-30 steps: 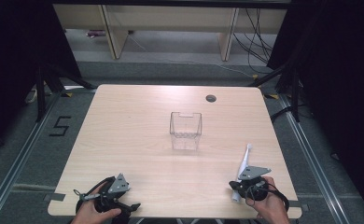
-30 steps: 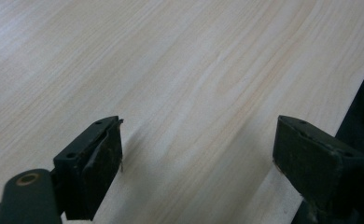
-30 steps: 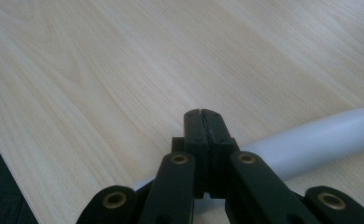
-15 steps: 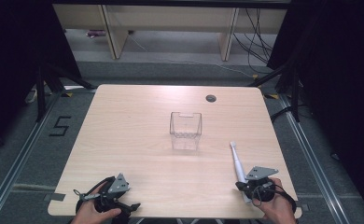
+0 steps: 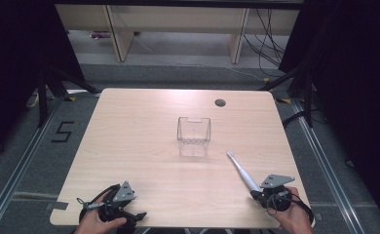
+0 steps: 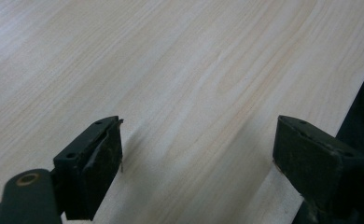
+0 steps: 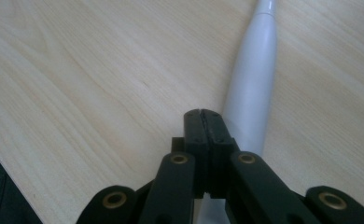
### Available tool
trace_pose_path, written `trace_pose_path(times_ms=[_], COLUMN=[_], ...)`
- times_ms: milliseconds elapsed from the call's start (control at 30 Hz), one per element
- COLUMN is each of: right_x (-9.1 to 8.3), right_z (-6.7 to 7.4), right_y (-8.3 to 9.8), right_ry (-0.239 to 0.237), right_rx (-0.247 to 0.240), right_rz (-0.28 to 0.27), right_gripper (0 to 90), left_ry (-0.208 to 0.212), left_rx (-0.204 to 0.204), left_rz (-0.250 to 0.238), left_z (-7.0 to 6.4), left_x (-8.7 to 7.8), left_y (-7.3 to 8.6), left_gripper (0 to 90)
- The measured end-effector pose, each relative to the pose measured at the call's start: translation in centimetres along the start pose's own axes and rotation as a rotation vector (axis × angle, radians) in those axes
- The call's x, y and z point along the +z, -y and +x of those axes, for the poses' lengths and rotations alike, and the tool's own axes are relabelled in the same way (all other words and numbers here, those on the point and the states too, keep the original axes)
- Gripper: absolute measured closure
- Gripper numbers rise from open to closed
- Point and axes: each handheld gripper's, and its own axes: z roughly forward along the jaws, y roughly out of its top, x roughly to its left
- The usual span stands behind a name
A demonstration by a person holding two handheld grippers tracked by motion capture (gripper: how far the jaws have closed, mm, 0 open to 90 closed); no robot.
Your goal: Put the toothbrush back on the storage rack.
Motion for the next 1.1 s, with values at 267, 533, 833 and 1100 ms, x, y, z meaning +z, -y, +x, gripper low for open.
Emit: trace_pose_path(times_ms=[267, 533, 833, 1100], right_x=[-0.2, -0.3, -1.6, -1.5], right_z=[-0.3, -0.3, -0.1, -0.6], right_y=[0.1, 0.1, -1.6, -3.2], right_ry=[0.007, 0.014, 0.081, 0.096], right_rx=[0.018, -0.006, -0.039, -0.024], right_rz=[0.011, 0.009, 0.044, 0.095], right_gripper=[90.0, 90.0, 78.5, 68.7], left_ry=[0.001, 0.004, 0.002, 0.011], left_rx=[0.023, 0.014, 0.018, 0.014], left_rz=[0.004, 0.004, 0.006, 0.019], left_z=[0.2, 0.1, 0.2, 0.3], left_x=[0.0, 0.1, 0.0, -0.1], left_y=[0.0, 0.0, 0.0, -0.1], left_gripper=[15.1, 15.1, 15.2, 15.2])
